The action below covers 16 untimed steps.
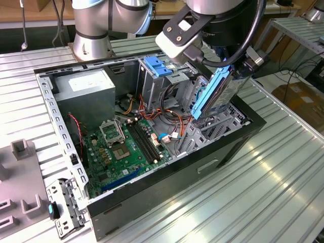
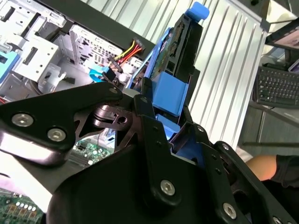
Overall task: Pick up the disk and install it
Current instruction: 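Insert the disk into the insertion slot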
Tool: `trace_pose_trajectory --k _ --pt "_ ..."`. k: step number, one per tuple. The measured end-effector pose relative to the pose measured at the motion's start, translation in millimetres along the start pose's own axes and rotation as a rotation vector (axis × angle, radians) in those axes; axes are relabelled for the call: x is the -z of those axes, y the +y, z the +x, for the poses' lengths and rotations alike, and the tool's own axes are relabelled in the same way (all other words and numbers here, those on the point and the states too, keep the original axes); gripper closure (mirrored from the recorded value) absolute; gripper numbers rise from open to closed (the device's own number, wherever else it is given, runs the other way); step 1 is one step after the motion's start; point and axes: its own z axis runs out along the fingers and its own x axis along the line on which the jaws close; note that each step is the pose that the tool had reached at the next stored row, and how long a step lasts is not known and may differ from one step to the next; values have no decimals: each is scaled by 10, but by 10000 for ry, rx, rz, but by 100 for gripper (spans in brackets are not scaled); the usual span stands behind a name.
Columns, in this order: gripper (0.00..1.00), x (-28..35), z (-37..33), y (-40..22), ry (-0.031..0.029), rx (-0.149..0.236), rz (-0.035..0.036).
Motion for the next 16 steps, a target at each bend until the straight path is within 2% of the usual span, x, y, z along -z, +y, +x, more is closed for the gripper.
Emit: trace_pose_trajectory --k 5,7,8,11,14,16 --pt "63 0 32 28 -99 105 212" --pt "63 -6 45 54 -100 108 399" --pt "63 -16 45 67 -74 92 502" --pt "63 -35 46 102 -49 69 644" --pt "63 -44 47 145 -17 46 954" --pt "63 -51 47 163 64 -29 1042"
